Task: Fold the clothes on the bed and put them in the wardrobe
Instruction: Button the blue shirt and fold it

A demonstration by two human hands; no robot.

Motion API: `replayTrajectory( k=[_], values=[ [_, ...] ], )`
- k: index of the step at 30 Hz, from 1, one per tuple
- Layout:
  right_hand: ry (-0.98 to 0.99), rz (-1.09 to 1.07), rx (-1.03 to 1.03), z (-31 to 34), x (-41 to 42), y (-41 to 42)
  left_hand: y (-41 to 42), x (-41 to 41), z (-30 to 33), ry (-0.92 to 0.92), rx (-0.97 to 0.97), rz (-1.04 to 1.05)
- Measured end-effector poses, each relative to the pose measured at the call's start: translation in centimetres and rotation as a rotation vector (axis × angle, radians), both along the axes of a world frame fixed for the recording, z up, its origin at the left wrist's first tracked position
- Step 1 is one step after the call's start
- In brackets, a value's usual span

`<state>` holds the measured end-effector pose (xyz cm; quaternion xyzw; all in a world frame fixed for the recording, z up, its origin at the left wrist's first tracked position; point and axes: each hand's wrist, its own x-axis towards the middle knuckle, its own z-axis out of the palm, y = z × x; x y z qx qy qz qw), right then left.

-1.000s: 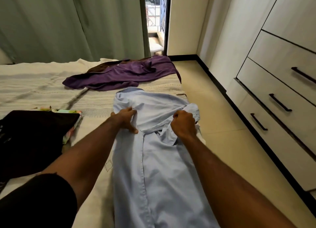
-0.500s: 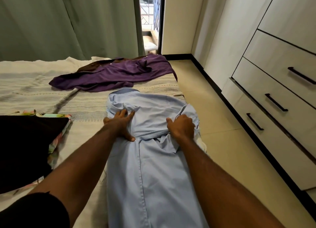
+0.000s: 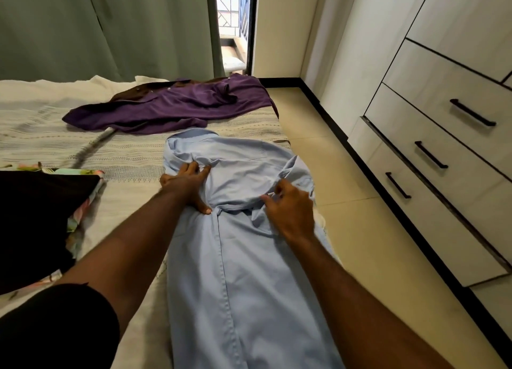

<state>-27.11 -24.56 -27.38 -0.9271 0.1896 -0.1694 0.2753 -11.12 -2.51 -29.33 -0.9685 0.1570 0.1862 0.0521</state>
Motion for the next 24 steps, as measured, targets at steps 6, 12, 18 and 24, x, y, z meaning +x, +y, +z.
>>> replayTrajectory(
  k=[6, 12, 18, 24],
  values=[
    [0.076, -0.228, 0.322, 0.1, 1.7, -1.2, -0.2, 0.4, -0.2, 0.013, 0.005, 0.005],
    [-0.200, -0.338, 0.698, 1.5, -1.5, -6.1, 0.0, 1.0, -0.3, 0.041, 0.028, -0.017],
    [0.136, 0.167, 0.608, 3.0, -7.8, -0.3, -0.3, 0.4, 0.4, 0.040, 0.029, -0.022],
    [0.798, 0.987, -0.037, 3.3, -14.6, 9.7, -0.4, 0.7, -0.5, -0.005, -0.055, 0.030]
  ],
)
